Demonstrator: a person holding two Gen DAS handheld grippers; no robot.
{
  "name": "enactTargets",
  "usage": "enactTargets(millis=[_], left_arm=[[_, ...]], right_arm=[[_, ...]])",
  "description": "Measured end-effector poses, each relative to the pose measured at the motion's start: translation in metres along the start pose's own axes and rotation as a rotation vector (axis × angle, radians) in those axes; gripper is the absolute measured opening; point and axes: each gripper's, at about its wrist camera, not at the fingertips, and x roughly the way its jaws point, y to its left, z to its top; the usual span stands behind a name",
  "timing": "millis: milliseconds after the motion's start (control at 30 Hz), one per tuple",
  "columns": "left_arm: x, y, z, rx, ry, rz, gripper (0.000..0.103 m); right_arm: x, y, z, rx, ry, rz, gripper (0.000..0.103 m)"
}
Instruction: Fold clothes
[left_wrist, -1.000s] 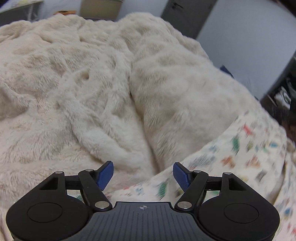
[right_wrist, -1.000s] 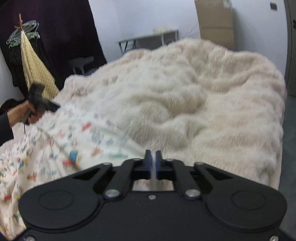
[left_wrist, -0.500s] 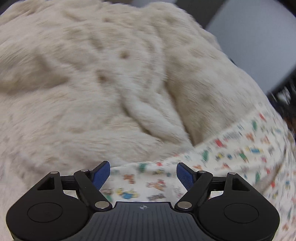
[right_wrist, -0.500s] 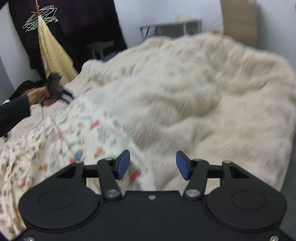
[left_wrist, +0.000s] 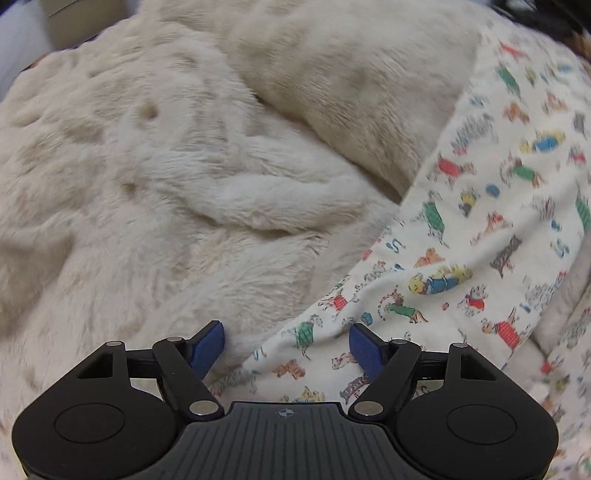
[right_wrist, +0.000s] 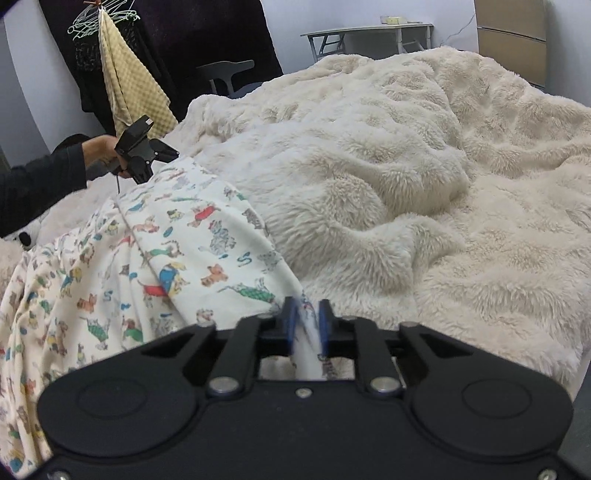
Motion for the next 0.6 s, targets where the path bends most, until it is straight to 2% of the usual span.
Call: enactTargets(millis=[33, 67, 167, 300, 400, 533, 600], left_arm=[[0.005, 0.001, 0.0, 0.004, 0.018, -0.028, 0.017], [0.007, 0.002, -0.001, 0.008, 0.024, -0.045, 0.002], [-0.003, 0.004, -0.004, 0.023, -0.023, -0.022, 0.002], [-0.051, 0.02, -0.012, -0.037, -0.202, 0.077, 0.001], [-0.083, 0.04, -0.013, -0.13, -0.35, 0.155, 0.001], [-0.123, 0.076, -0.003, -0.29, -0.559, 0.206, 0.001], [-0.131, 0.092, 0.008, -0.364, -0.617, 0.24, 0.001]], right_arm=[[0.001, -0.001, 0.0, 0.004, -0.002, 0.002, 0.006], [0.0, 0.0, -0.001, 0.003, -0.009, -0.001, 0.004], [-0.004, 0.002, -0.002, -0.015, -0.032, -0.023, 0.002], [-0.023, 0.001, -0.003, 0.012, -0.128, -0.034, 0.002], [-0.029, -0.003, -0.003, 0.043, -0.197, -0.04, 0.001], [-0.04, -0.014, 0.009, 0.092, -0.313, -0.077, 0.001], [-0.047, -0.022, 0.019, 0.117, -0.373, -0.098, 0.001]])
